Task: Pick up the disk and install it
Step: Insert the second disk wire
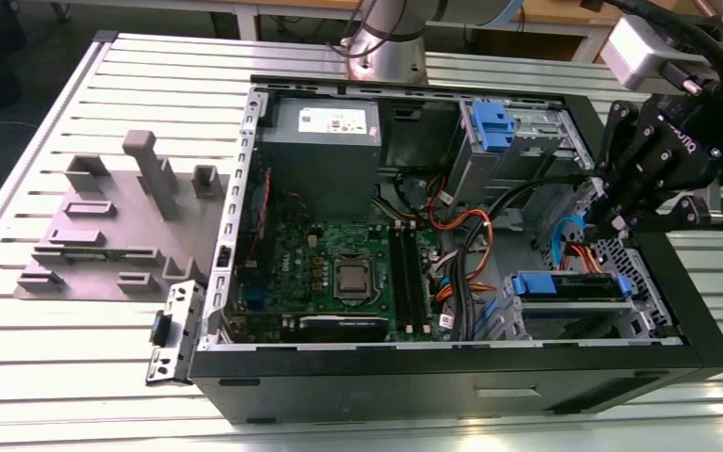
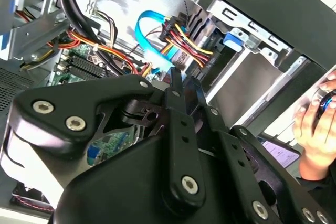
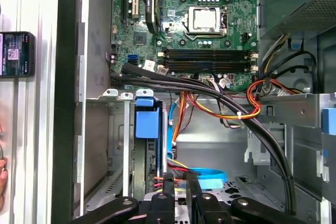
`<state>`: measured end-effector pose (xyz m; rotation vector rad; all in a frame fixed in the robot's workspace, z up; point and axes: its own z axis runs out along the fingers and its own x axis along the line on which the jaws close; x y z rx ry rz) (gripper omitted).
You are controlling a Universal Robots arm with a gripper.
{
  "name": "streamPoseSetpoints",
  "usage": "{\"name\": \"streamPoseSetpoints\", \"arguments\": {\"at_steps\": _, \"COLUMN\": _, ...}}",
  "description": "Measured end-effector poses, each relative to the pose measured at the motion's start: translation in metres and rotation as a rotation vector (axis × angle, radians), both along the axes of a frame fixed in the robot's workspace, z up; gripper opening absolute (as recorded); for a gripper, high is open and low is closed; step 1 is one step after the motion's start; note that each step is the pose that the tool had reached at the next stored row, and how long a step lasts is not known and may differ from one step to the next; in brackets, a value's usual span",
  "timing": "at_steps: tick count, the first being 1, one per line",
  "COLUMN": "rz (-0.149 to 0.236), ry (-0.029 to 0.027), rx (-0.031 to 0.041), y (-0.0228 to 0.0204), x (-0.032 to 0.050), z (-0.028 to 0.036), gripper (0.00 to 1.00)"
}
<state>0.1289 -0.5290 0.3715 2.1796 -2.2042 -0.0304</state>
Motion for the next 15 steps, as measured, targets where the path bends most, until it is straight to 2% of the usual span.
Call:
{"name": "streamPoseSetpoints", "arguments": {"at_steps": 3, "rz": 0.000, "ry": 0.0000, "rx": 0.0000, "y": 0.0024, "x": 0.0000, "z": -0.0003, "gripper": 0.24}}
{"name": "streamPoseSetpoints", "arguments": {"at_steps": 10, "rz": 0.000, "ry": -0.0002, "rx": -0.0008, "y": 0.0030, "x": 0.0000, "z": -0.0062, "gripper": 0.24}}
{"name": "streamPoseSetpoints", "arguments": {"at_steps": 15, "rz": 0.000, "ry": -0.0018, "rx": -0.0162, "y": 0.0032, "x": 0.0001, "z": -0.0112, "gripper": 0.24}}
